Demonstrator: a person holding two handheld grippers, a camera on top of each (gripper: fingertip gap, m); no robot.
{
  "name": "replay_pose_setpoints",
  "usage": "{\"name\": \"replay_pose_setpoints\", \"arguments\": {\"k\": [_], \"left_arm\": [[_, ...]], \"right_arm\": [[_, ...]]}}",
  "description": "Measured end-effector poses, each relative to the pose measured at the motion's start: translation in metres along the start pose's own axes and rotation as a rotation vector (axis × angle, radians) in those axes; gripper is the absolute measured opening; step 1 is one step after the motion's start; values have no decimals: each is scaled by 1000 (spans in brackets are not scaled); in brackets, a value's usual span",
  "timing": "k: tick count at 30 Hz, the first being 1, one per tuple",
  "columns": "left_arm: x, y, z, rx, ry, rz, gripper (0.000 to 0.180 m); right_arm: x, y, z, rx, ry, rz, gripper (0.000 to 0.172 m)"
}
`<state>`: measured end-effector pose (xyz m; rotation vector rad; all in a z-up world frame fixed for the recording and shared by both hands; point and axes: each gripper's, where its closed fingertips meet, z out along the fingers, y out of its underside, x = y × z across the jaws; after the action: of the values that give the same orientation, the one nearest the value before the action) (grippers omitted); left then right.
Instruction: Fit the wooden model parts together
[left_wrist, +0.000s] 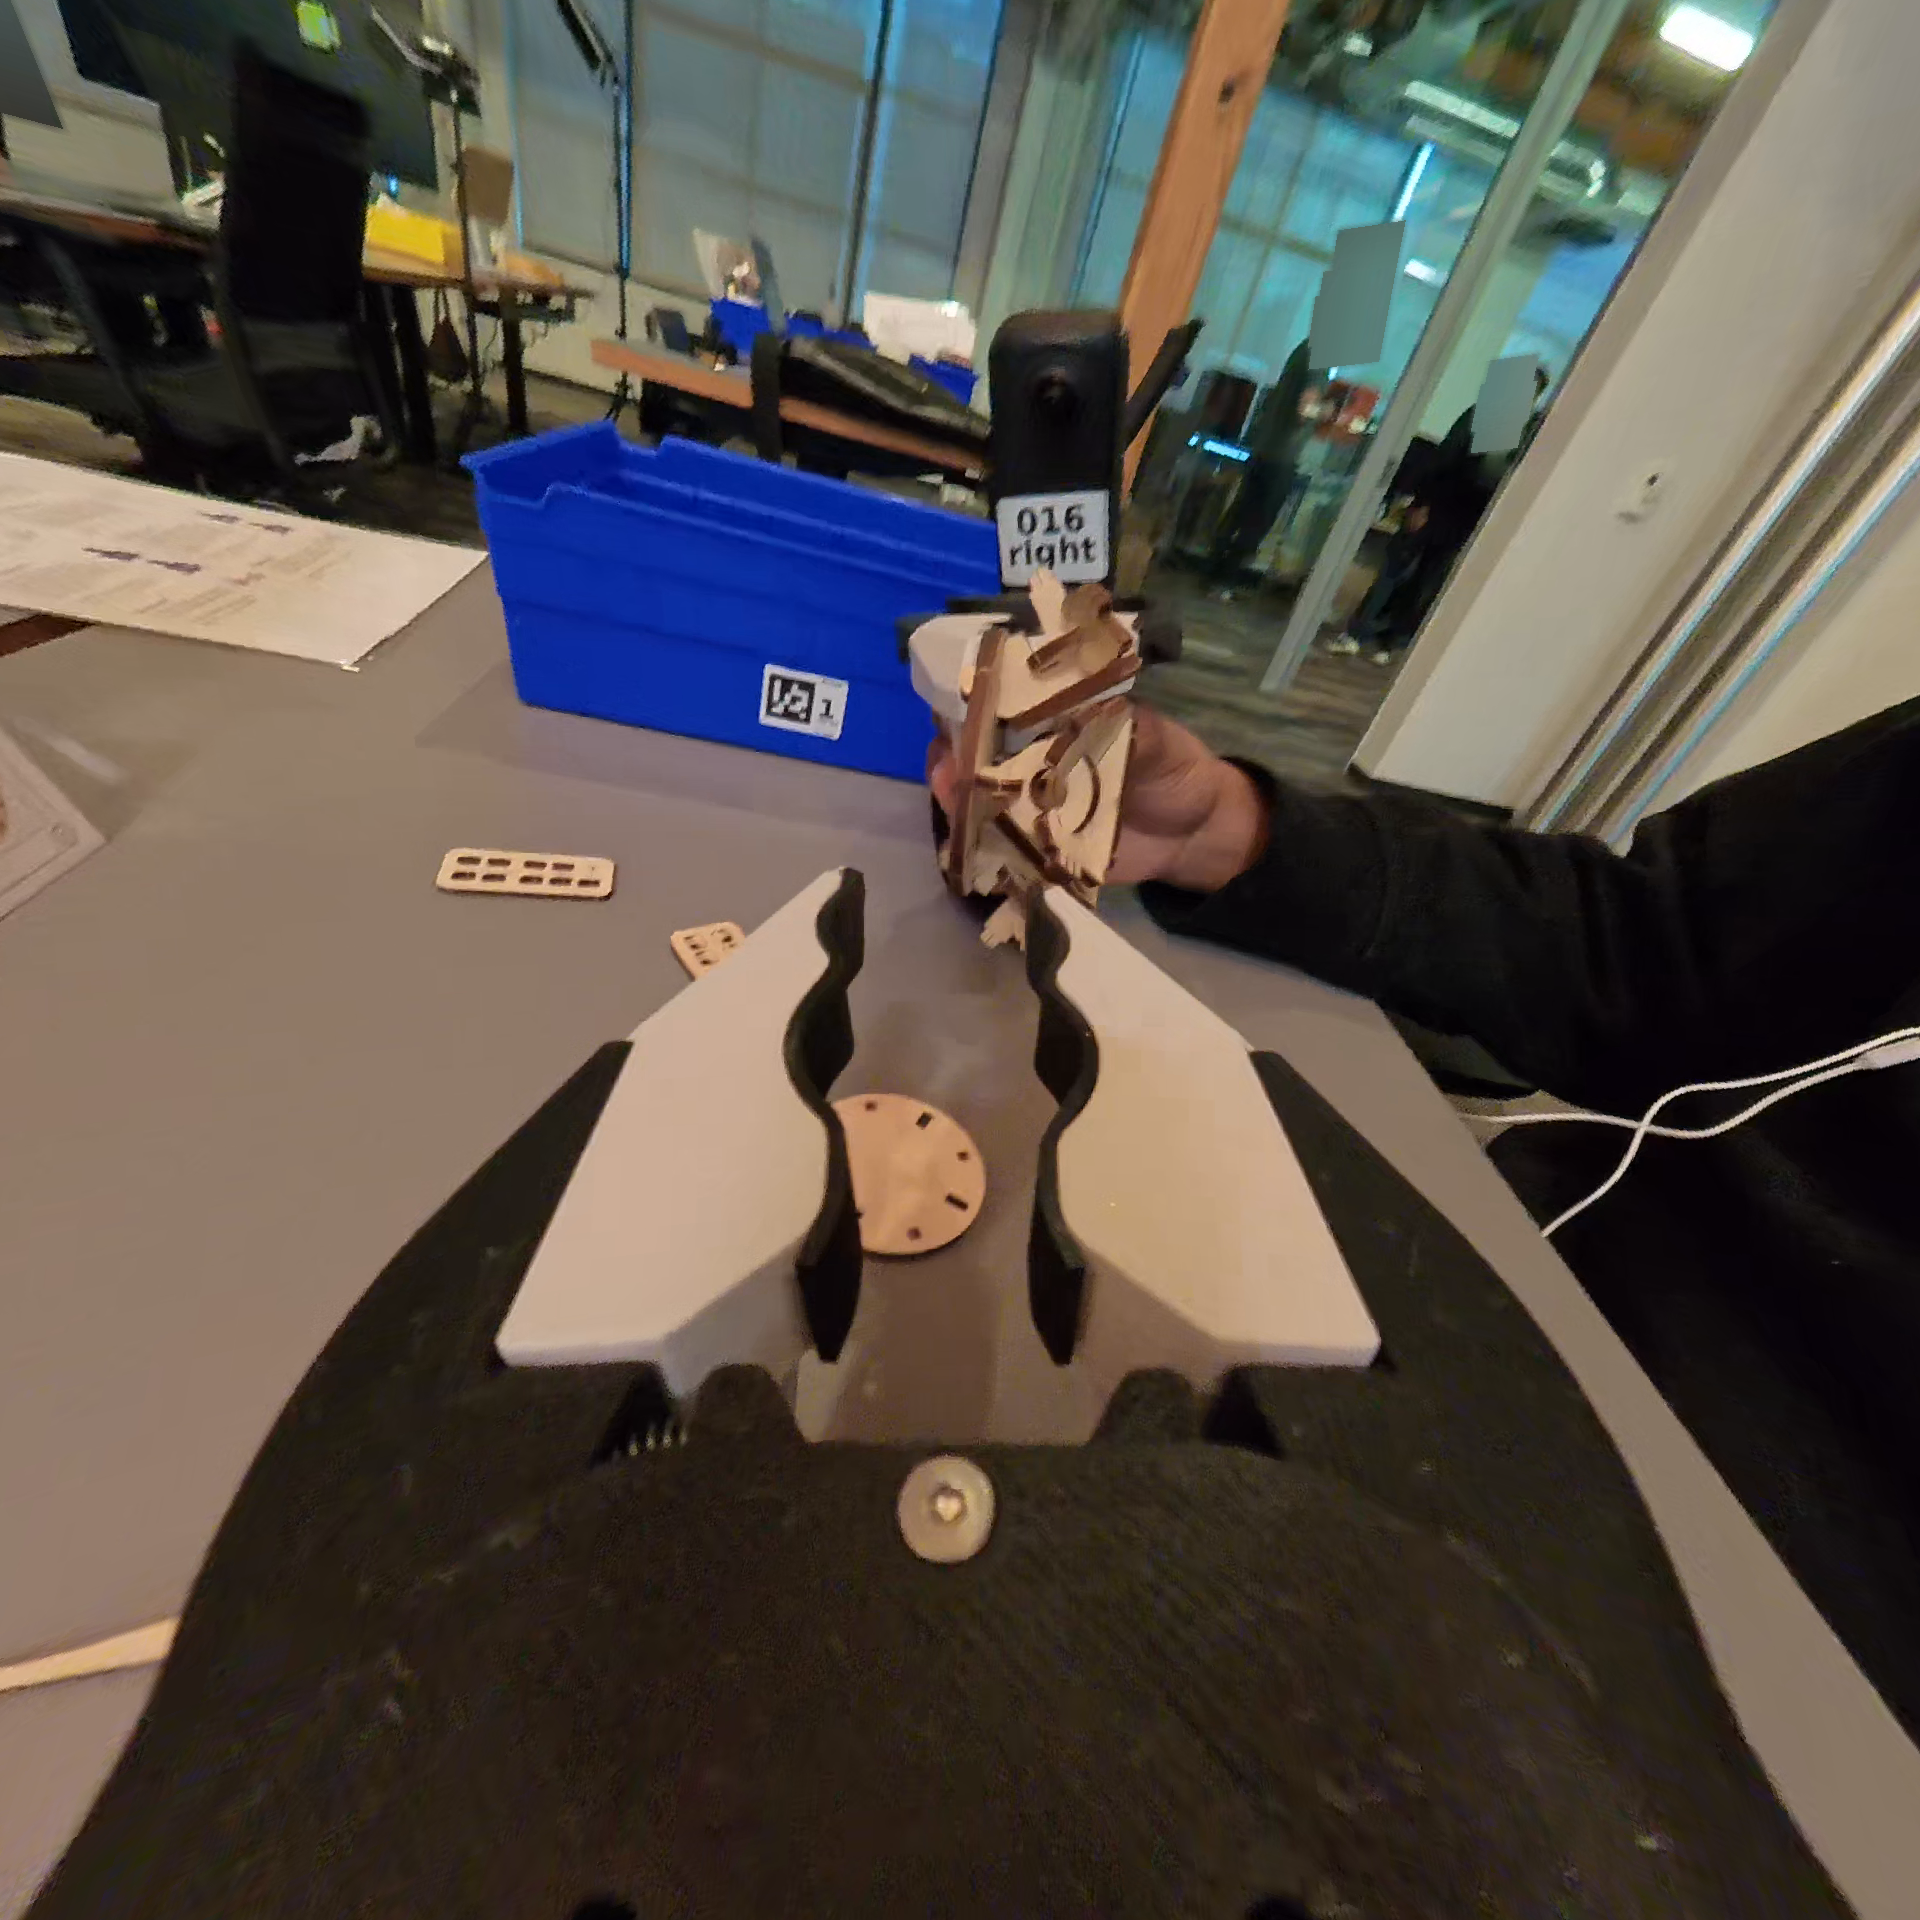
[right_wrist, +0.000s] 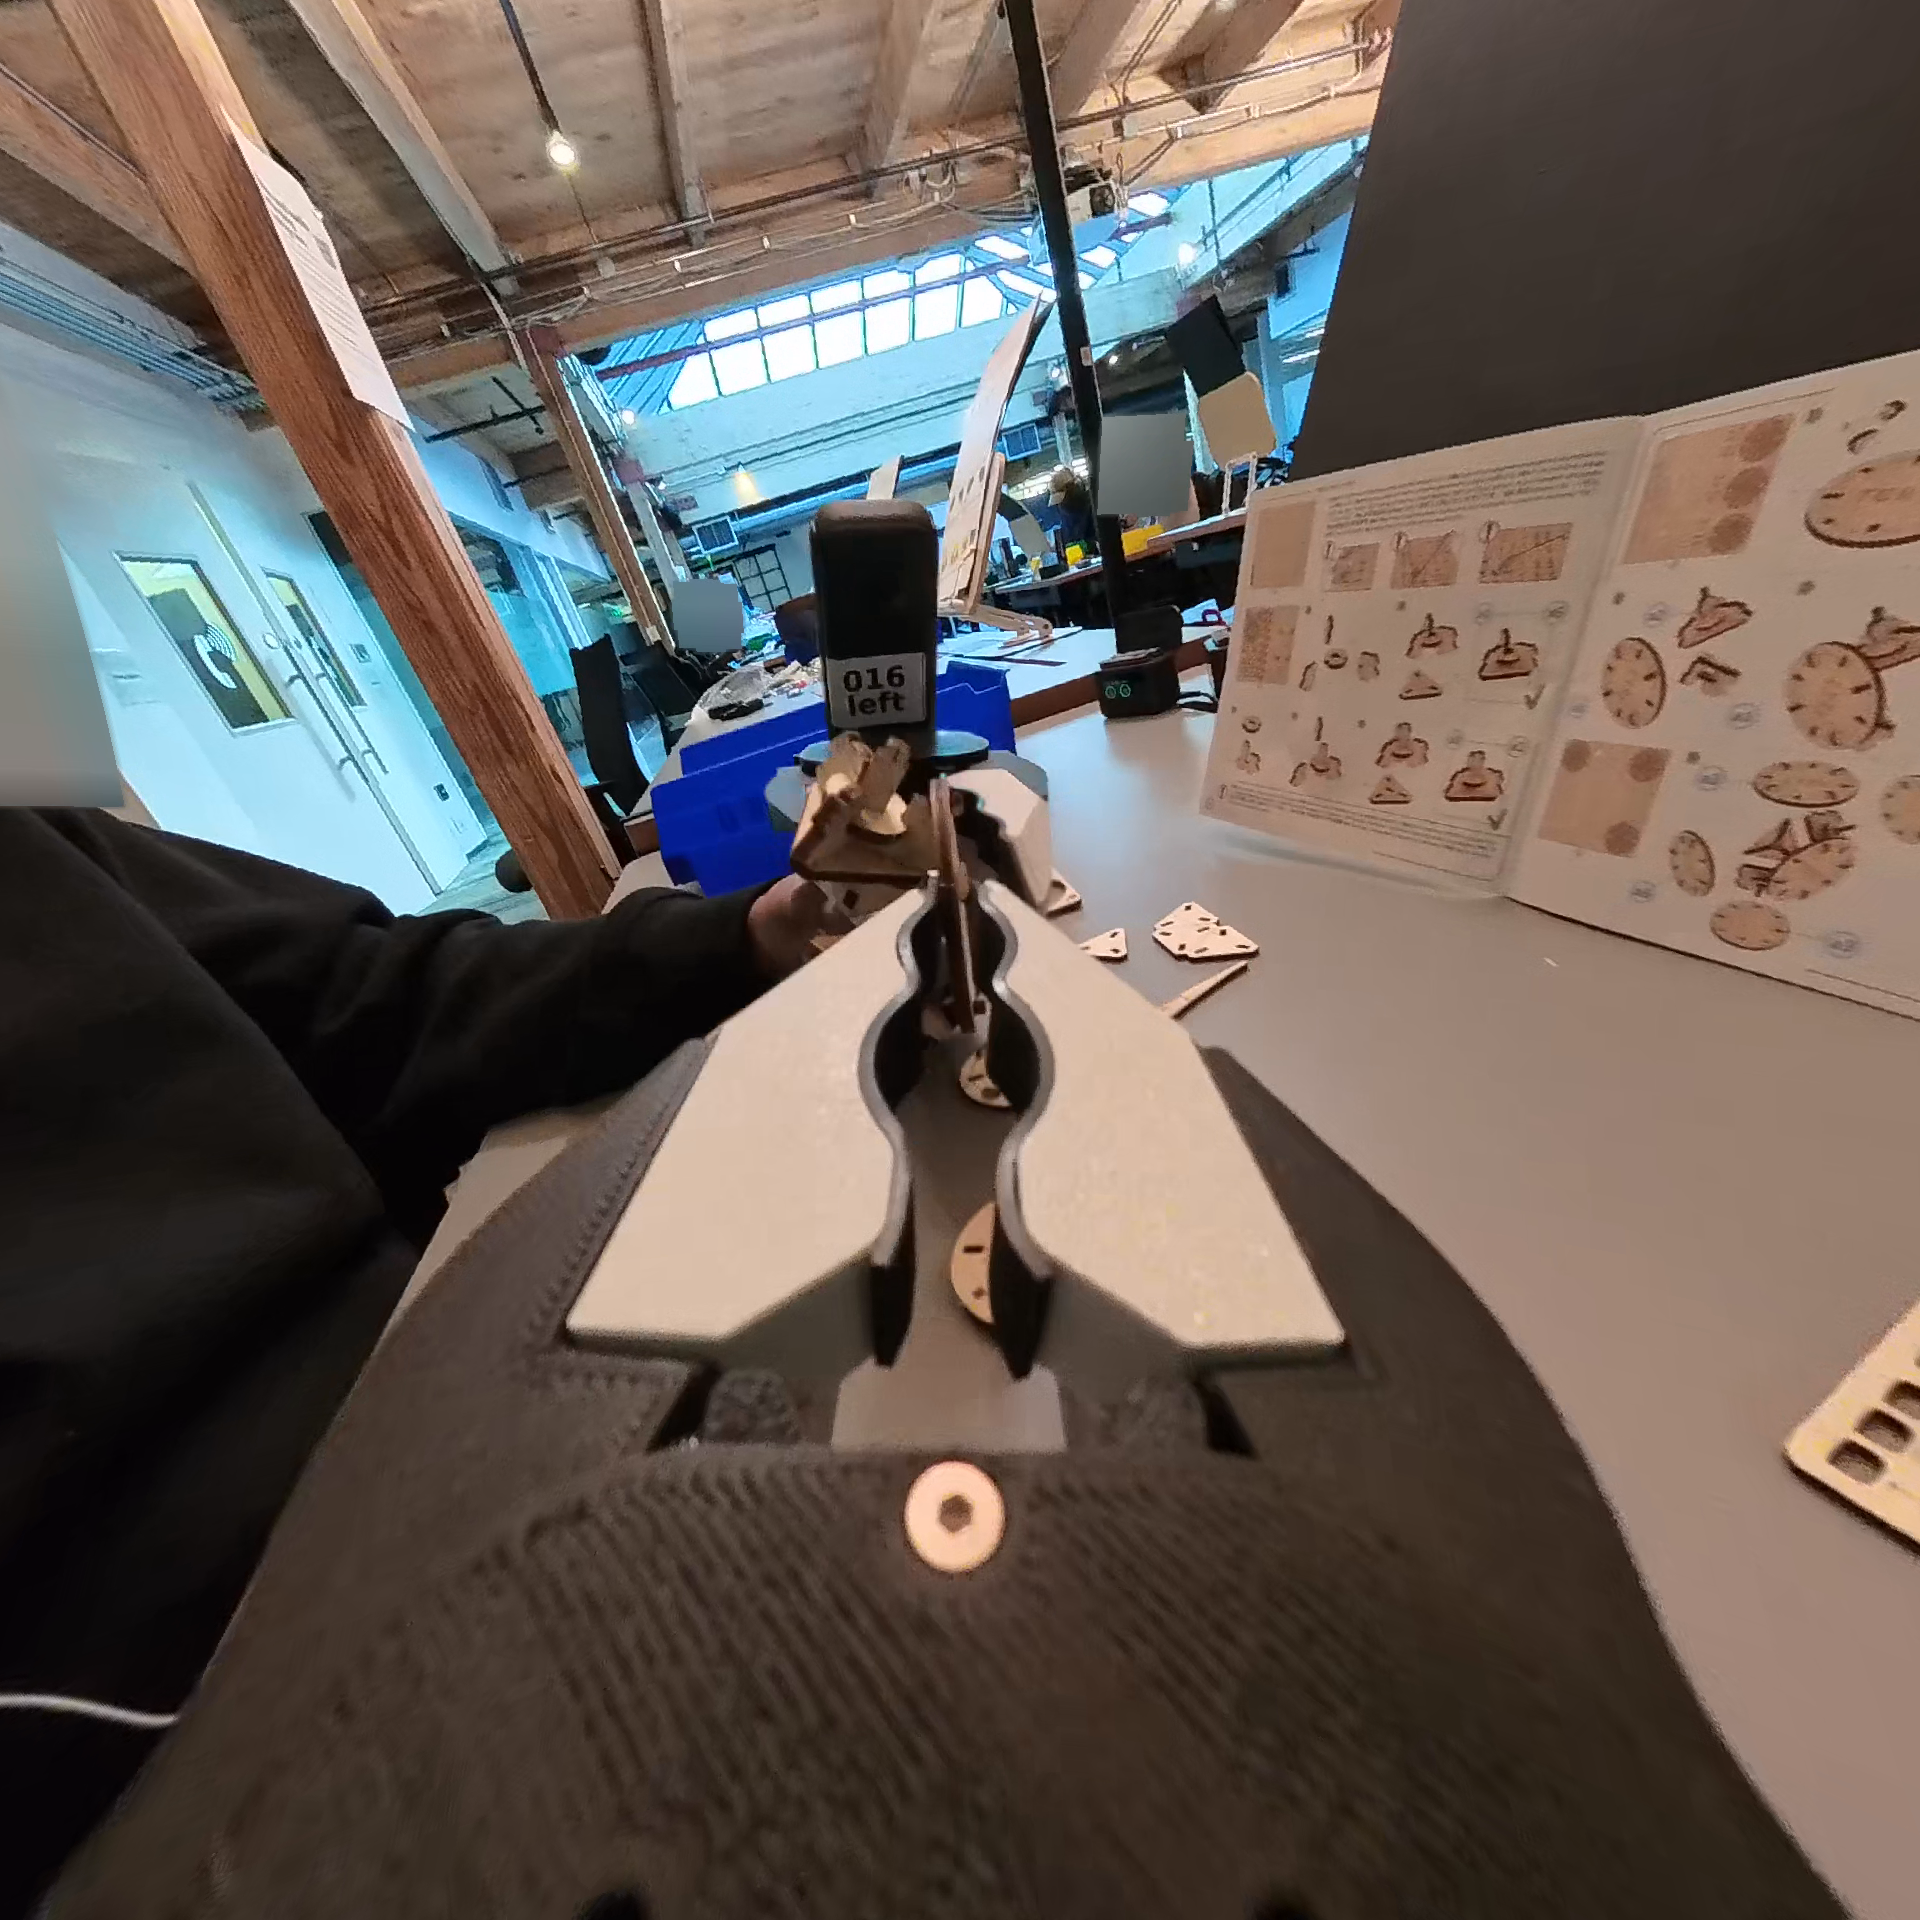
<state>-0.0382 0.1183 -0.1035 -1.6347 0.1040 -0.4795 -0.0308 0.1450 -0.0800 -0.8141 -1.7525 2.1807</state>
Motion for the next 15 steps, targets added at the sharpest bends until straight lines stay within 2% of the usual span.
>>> {"name": "replay_pose_setpoints", "arguments": {"k": [5,7,13,15], "left_arm": [[3,3,4,-2,33,-28,17],[7,1,3,11,55,-24,1],[1,-2,-1,5,-2,9,0],[-9,-1,-3,-8,-63,14,0]], "right_arm": [[-5,3,6,3,-31,21,2],[-6,7,10,-15,-31,10,2],[5,9,9,-27,16,57,4],[14,11,5,-37,54,129,14]]}}
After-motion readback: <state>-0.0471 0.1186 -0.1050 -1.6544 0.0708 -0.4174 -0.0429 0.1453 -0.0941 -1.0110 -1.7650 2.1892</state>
